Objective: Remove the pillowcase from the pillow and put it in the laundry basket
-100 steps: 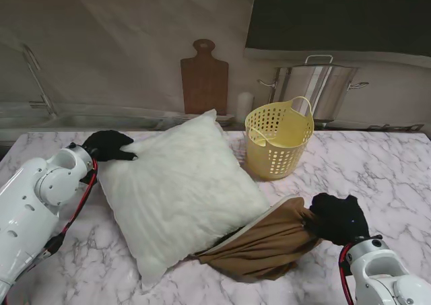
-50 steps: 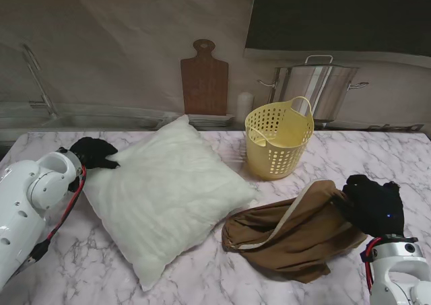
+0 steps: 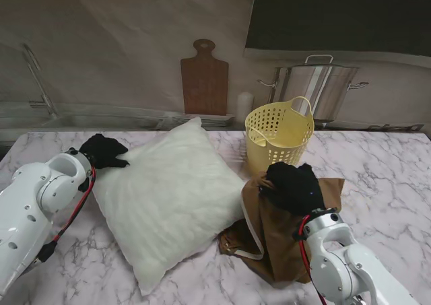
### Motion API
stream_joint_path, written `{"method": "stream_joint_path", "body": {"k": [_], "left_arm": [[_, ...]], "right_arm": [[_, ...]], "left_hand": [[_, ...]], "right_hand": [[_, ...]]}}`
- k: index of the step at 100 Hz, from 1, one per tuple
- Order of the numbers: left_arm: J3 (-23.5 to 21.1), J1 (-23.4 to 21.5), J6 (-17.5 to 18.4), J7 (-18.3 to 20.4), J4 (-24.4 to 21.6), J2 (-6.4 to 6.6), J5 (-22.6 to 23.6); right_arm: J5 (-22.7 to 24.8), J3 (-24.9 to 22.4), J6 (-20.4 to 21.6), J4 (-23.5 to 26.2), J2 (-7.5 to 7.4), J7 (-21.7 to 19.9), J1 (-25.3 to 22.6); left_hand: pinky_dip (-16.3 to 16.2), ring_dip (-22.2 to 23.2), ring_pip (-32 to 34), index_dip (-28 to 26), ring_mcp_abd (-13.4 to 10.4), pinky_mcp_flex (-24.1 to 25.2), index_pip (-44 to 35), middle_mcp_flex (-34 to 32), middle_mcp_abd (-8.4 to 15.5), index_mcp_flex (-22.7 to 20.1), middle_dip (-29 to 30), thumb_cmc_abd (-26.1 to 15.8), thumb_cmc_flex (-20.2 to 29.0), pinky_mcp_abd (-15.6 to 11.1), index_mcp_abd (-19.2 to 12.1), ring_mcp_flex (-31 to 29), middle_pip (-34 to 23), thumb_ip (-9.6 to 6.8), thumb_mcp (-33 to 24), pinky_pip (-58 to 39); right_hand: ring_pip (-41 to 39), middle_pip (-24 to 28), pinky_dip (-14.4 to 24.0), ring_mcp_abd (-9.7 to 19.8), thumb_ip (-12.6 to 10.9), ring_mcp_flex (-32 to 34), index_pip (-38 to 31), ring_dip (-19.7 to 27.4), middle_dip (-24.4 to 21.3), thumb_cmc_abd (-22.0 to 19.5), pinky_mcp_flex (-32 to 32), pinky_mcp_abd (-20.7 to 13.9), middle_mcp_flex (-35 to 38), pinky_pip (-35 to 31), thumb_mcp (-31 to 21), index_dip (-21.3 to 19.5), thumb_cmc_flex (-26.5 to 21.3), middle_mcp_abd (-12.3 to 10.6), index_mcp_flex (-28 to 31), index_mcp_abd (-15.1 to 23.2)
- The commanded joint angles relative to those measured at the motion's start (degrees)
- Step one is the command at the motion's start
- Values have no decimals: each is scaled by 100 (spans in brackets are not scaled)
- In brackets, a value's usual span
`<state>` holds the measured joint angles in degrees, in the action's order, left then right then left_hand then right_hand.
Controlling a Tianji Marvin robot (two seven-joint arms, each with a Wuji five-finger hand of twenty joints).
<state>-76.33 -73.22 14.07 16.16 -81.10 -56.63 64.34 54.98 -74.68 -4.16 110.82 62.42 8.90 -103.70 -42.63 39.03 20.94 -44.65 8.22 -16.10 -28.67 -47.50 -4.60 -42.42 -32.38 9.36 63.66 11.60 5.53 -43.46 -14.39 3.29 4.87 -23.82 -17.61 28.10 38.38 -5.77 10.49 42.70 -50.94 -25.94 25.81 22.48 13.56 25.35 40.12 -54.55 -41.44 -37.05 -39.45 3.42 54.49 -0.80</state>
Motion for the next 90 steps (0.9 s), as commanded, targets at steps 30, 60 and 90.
{"method": "stream_joint_path", "body": {"k": [30,60,90], "left_arm": [[17,63,-94,114,-133,-56,26],[141,156,-273,262,20,-37,93],[-130,-74,-427,-36,-158,-81,115]], "right_arm": [[301,119,41,82,-118,-961,-621],[893,-531,179,638,-322,-2958,-1125],[1881,-983,-209,920,-208,-2361,-1557]], "left_hand": [[44,-131,-71,-105,159,169,-103,287,-86,113,384,-191,633,247,-589,107,9,-295,-446,-3040],[45,-183,-139,136,192,213,99,411,-124,145,606,-287,552,253,-501,194,114,-282,-423,-2973],[408,-783,-739,1150,371,597,1779,2084,-484,1174,1591,-647,-596,247,-145,1045,984,-247,-341,-2224]], "right_hand": [[173,-226,-441,-61,-120,122,309,114,-426,-313,-22,-62,106,105,436,1868,-197,20,-841,137],[1326,-1826,-2003,-661,-359,-1377,4146,1121,-1674,-304,-1003,-363,-1050,1666,1306,1646,3136,882,-2144,-881],[1356,-2152,-1921,-537,-345,-1661,4417,1369,-1916,84,-876,8,-1776,1420,1006,1721,3039,681,-3224,-550]]}}
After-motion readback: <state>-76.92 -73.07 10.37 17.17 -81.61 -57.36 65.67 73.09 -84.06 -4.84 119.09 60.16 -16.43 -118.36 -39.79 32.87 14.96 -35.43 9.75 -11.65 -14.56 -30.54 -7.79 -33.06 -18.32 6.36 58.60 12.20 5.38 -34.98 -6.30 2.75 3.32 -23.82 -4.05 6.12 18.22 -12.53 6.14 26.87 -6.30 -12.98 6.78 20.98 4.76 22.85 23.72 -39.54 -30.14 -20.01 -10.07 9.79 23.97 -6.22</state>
